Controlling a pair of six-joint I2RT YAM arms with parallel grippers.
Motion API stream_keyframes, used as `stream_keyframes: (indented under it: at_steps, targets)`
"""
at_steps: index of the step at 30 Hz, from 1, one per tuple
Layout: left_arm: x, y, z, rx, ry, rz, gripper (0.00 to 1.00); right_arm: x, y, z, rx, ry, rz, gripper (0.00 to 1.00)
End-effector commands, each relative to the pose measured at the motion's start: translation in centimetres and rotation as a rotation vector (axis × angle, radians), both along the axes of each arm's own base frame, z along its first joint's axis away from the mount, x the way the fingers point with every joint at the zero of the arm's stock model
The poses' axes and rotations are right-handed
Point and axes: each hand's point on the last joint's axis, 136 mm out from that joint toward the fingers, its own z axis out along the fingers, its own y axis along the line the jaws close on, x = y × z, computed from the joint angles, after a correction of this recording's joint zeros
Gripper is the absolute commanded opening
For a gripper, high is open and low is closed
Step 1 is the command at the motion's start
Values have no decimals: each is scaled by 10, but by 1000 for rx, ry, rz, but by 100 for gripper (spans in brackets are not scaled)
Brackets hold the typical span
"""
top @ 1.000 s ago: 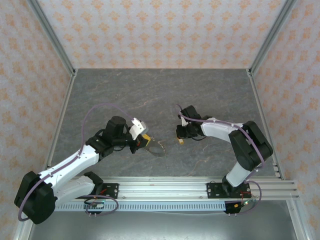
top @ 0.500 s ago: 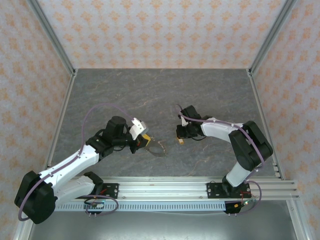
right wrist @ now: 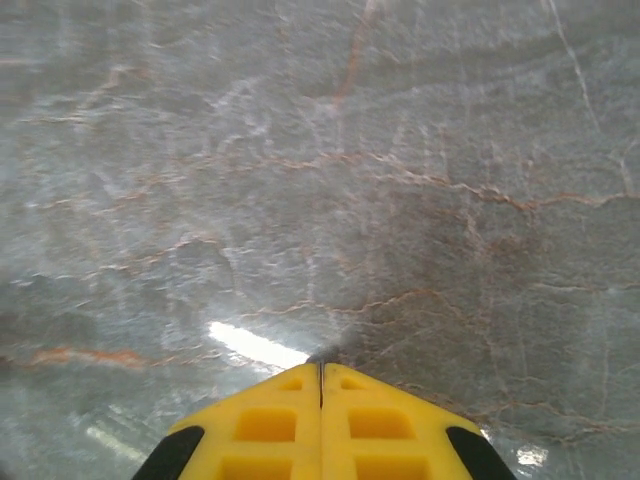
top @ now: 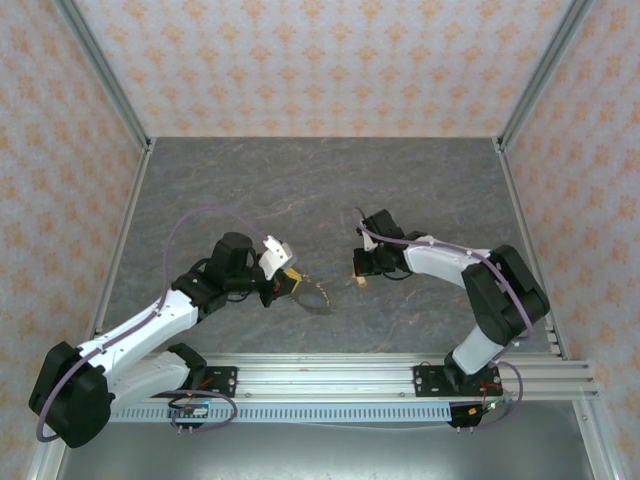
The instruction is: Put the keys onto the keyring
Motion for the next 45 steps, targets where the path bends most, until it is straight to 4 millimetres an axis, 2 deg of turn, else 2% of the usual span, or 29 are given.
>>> stream_keyframes:
  at_steps: [1,4,8,14,20,29,39,45]
  targets:
    - [8,-5,12,17,-62,-8,0,0,12,38,92,-140,123,2]
    - [6,-11,4,103,-84,-47,0,-20,25,65,195,-272,316,0]
    - [8,-27,6,100,-116,-71,0,-42,30,98,274,-461,495,0]
    - [9,-42,9,59,-148,-88,0,-63,31,121,308,-639,644,0]
    - [3,-53,6,51,-152,-124,0,-73,33,128,313,-731,732,0]
    - [-3,-57,4,29,-137,-136,0,-80,45,133,305,-810,821,0]
    - [-14,-62,1,19,-111,-178,0,-77,60,128,266,-871,854,0]
    - [-5,-55,-3,49,-108,-103,0,-107,62,123,348,-790,979,0]
